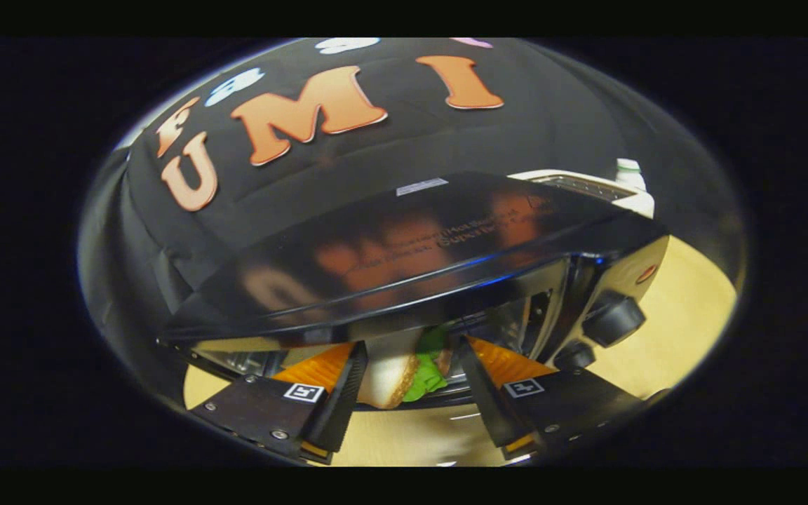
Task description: Open the toaster oven, put the food inside, and close the toaster oven door.
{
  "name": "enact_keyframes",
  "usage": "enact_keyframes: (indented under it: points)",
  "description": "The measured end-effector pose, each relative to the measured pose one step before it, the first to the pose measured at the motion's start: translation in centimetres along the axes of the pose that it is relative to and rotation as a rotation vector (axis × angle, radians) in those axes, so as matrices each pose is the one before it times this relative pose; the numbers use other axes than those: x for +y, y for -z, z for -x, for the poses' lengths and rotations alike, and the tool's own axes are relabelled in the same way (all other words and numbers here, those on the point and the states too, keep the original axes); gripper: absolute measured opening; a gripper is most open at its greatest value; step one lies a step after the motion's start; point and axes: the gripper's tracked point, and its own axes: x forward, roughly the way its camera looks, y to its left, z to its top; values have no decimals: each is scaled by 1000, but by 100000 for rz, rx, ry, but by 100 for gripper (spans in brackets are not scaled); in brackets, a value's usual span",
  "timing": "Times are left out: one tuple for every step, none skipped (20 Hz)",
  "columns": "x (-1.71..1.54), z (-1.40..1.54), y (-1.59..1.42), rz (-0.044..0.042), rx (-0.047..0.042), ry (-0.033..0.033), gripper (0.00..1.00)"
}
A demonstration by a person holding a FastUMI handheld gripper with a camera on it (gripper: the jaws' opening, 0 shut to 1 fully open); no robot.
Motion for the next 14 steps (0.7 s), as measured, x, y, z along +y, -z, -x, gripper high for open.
enact_keyframes:
  points:
    - [-291,473,168,831,2254,117,79]
    - [-282,515,137,-302,1756,-384,80]
    - [-255,539,349,-55,1738,296,80]
    - [-190,437,358,558,1389,-122,81]
    - [-252,825,439,1320,1351,-60,83]
    - [-169,839,306,1969,843,-250,82]
    - [-130,797,514,1826,983,-1047,83]
    - [125,798,382,1800,984,-1467,83]
    - [243,1032,695,1583,1283,-1939,83]
    - [261,875,587,1668,1412,-1826,83]
    - [338,879,901,1829,1760,-1538,84]
    - [197,767,772,2137,1895,-1365,85]
    - [339,684,949,1535,1636,-1402,88]
    - [418,637,840,856,1798,-1813,89]
